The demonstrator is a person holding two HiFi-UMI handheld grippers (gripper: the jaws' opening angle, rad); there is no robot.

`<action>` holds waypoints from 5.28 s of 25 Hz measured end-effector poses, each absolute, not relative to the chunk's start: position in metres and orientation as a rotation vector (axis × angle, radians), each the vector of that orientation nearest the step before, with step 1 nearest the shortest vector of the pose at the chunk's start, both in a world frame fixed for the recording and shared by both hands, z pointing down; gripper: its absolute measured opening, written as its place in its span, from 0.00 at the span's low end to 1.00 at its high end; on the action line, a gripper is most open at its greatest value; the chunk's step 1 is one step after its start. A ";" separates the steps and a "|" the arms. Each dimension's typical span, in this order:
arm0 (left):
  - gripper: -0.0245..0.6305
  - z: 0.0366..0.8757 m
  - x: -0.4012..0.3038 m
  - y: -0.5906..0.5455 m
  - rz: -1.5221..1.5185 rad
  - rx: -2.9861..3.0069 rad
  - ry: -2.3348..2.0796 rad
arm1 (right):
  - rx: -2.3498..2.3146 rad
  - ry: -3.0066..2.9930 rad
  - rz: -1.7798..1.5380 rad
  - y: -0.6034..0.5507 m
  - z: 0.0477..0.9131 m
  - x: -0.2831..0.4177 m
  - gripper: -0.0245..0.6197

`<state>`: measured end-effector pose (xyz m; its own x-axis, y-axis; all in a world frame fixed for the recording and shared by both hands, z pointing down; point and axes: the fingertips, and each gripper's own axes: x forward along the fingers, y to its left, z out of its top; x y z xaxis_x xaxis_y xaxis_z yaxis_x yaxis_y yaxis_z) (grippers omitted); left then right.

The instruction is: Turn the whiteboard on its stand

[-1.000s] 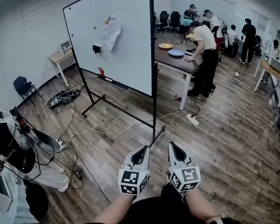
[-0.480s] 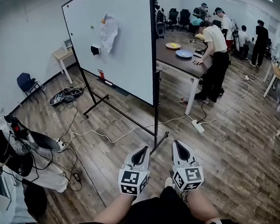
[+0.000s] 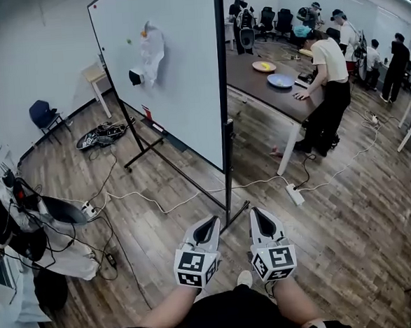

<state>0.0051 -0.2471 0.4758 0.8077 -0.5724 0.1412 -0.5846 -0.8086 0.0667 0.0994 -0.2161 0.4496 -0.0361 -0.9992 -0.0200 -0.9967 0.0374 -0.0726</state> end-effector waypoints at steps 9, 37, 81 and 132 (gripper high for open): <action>0.05 0.466 0.066 -0.309 0.176 2.848 -1.044 | -2.030 2.314 -0.053 -0.287 0.441 0.159 0.05; 0.05 0.469 0.056 -0.425 0.218 2.807 -1.159 | -1.892 2.564 -0.169 -0.460 0.487 0.163 0.33; 0.05 0.489 0.060 -0.418 0.249 2.681 -1.306 | -1.893 2.740 -0.215 -0.504 0.532 0.164 0.35; 0.05 0.484 0.059 -0.243 0.152 2.733 -1.295 | -1.999 2.636 -0.207 -0.280 0.533 0.179 0.35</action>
